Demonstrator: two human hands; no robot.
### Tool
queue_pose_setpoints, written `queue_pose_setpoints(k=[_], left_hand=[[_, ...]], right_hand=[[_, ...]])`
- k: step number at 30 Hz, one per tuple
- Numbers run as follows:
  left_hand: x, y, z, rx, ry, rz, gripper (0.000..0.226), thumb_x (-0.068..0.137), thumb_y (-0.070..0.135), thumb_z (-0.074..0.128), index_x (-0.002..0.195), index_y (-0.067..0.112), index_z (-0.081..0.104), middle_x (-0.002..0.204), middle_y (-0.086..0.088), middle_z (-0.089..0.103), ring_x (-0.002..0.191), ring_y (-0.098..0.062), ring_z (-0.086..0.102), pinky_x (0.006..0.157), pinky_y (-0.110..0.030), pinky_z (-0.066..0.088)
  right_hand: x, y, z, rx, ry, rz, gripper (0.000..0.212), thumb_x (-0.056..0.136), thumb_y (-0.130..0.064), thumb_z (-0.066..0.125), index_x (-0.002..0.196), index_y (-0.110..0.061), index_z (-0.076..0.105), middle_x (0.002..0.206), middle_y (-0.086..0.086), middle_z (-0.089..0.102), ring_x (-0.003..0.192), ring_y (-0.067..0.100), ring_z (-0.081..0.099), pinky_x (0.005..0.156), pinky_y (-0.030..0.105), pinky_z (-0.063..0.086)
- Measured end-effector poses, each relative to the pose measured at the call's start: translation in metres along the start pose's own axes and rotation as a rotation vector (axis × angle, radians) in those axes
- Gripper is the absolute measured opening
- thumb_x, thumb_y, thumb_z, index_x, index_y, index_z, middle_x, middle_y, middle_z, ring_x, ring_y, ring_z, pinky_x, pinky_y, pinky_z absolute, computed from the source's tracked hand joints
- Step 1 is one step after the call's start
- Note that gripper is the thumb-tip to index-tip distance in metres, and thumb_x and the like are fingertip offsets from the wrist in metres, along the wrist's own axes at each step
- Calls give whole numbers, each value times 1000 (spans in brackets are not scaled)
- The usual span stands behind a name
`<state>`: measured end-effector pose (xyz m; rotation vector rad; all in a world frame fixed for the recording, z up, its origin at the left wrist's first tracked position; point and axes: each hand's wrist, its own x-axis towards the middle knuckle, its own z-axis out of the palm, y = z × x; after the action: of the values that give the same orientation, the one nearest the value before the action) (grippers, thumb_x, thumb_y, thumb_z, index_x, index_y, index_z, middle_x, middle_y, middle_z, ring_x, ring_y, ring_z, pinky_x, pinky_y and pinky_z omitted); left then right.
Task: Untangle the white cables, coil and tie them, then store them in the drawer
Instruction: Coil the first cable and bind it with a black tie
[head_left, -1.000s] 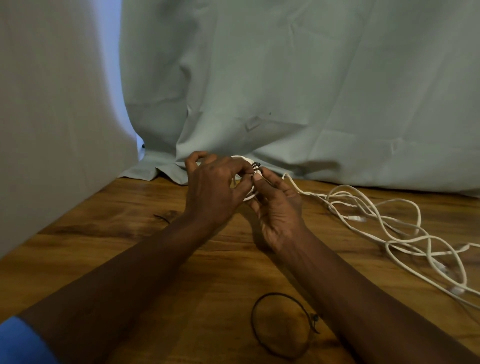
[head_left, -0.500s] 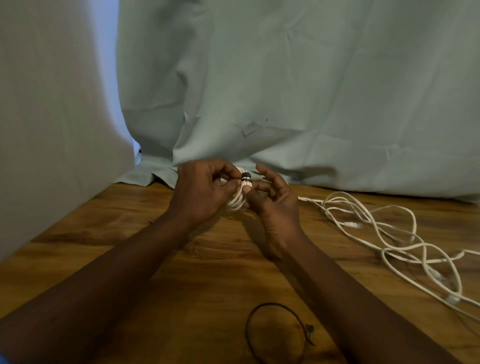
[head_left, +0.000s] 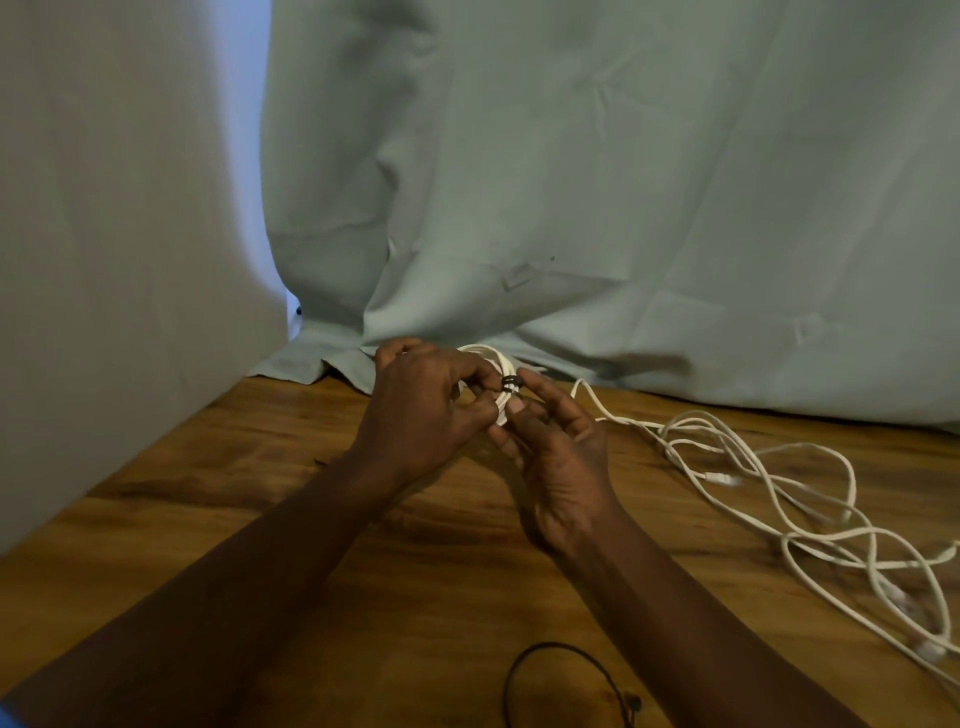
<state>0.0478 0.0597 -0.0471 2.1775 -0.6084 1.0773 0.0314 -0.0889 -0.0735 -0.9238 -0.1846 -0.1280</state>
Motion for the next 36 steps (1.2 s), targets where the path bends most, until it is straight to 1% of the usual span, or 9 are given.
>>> queue_pose_setpoints(k=[5, 9, 17, 20, 22, 25, 30, 33, 36], left_hand=[[2, -4, -2, -23, -44, 33, 12, 71, 38, 72, 82, 35, 76, 65, 12, 67, 66, -5, 56, 87, -45, 47], [2, -4, -4, -11, -57, 69, 10, 72, 36, 75, 82, 35, 76, 61, 24, 53, 64, 2, 49, 83, -44, 47], [0, 1, -6, -2, -43, 85, 9, 73, 37, 72, 79, 32, 76, 59, 35, 41, 63, 12, 42, 77, -37, 44], [0, 1, -7, 14, -53, 66, 11, 73, 40, 71, 79, 32, 76, 59, 33, 42, 63, 7, 43, 81, -40, 46], [1, 1, -8, 49, -84, 71, 10, 74, 40, 71, 79, 32, 75, 61, 27, 49, 66, -2, 49, 86, -43, 46], [2, 1, -8, 106, -118, 84, 12, 71, 38, 70, 78, 30, 76, 63, 20, 54, 69, -7, 51, 90, -45, 45], [1, 1, -5, 134, -141, 89, 14, 69, 37, 71, 79, 30, 76, 58, 26, 40, 69, -7, 46, 87, -37, 38], [0, -1, -3, 111, -141, 84, 12, 69, 37, 71, 79, 31, 76, 57, 30, 35, 64, -1, 42, 82, -33, 34], [0, -3, -1, 39, -142, 68, 8, 72, 34, 74, 79, 31, 78, 56, 30, 42, 58, 10, 42, 74, -28, 35]], right_hand=[[-1, 0, -1, 36, 14, 21, 32, 88, 9, 67, 116, -7, 70, 108, 22, 75, 93, 29, 76, 71, 34, 64], [-1, 1, -3, -9, 34, 8, 29, 88, 8, 68, 115, -4, 70, 109, 25, 75, 99, 33, 74, 74, 35, 63], [-1, 3, -3, -122, 42, -122, 18, 90, 8, 69, 107, 4, 71, 101, 18, 77, 95, 27, 76, 76, 34, 62], [-4, 4, -2, -170, 66, -148, 17, 90, 8, 69, 107, 5, 71, 98, 16, 78, 93, 26, 76, 75, 34, 62], [-6, 5, -1, -185, 82, -160, 16, 89, 6, 71, 105, 4, 72, 96, 14, 78, 93, 26, 77, 76, 34, 62], [-7, 7, 1, -158, 105, -147, 13, 90, 6, 70, 102, 1, 72, 92, 14, 78, 90, 26, 77, 75, 35, 62], [-7, 10, 1, -163, 167, -139, 12, 91, 5, 70, 103, 4, 71, 92, 16, 78, 88, 26, 77, 73, 35, 62], [-7, 10, 0, -191, 187, -139, 10, 91, 3, 71, 101, 3, 72, 92, 16, 78, 88, 27, 77, 71, 34, 62], [-7, 10, -1, -264, 184, -152, 10, 91, 2, 71, 101, 2, 72, 94, 15, 78, 88, 25, 77, 70, 32, 63]])
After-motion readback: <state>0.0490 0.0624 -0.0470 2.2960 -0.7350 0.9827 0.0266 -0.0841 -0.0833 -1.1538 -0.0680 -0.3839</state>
